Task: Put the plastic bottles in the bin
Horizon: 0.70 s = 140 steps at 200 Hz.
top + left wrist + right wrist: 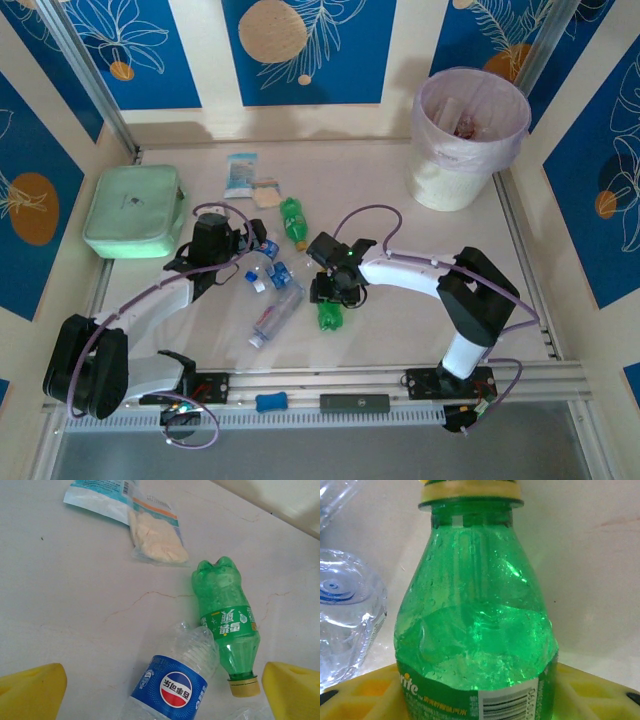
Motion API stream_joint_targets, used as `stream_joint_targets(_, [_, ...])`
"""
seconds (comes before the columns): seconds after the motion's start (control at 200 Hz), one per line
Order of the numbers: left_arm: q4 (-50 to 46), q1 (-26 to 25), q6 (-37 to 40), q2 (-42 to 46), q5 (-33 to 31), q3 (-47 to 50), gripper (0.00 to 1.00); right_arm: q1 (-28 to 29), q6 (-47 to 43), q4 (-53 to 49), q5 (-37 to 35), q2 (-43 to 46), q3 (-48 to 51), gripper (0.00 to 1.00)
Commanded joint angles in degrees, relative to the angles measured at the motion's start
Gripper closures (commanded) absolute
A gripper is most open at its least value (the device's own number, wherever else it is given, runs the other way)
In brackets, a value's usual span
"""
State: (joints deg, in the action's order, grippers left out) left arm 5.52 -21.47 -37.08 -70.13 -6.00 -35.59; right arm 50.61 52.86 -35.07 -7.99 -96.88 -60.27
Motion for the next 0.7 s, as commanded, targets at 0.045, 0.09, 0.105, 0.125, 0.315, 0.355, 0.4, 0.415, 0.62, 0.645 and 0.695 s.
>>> stream_joint_targets(0.045, [0.7,0.3,-0.1,1.4,0.6,0.5,0.0,0.0,0.0,0.4,-0.3,1.4,1.1,0.49])
stream_joint_targets(0.09, [0.7,0.4,-0.1,1.3,0.7,0.5,0.0,-0.1,-0.1,0.7,-0.6,1.9,1.0,0.5])
stream_joint_targets(0.105, [0.7,0.3,-0.2,1.3,0.7,0.4,0.0,-0.2,0.0,0.9,-0.6,2.2,1.0,0.5])
stream_joint_targets(0.125, [0.7,0.4,-0.1,1.3,0.7,0.5,0.0,-0.4,0.0,1.2,-0.7,2.5,0.9,0.5])
stream_joint_targets(0.315, [0.7,0.4,-0.1,1.7,1.0,0.5,0.0,-4.8,-1.9,7.4,0.2,8.2,0.2,0.51])
stream_joint_targets(0.355, [0.9,0.4,-0.2,1.7,1.2,0.5,0.0,-6.1,-3.6,9.9,0.9,9.5,0.1,0.51])
stream_joint_targets(0.4, [1.4,0.4,-0.3,1.8,1.6,0.6,0.0,-7.9,-6.2,12.8,2.5,10.6,-0.4,0.51])
stream_joint_targets(0.415, [1.6,0.3,-0.3,1.7,1.8,0.7,0.0,-8.5,-7.1,13.4,3.0,10.8,-0.7,0.51])
stream_joint_targets(0.62, [4.2,0.3,0.2,0.7,5.8,0.5,0.0,-18.2,-18.4,19.1,6.8,12.9,-7.9,0.51])
stream_joint_targets(0.645, [4.4,0.2,0.4,0.5,6.2,0.5,0.0,-19.5,-19.5,19.6,7.4,13.1,-9.2,0.51])
stream_joint_targets(0.695, [4.9,0.1,0.8,0.3,6.9,0.3,0.0,-22.2,-21.3,20.1,8.3,13.1,-11.7,0.52])
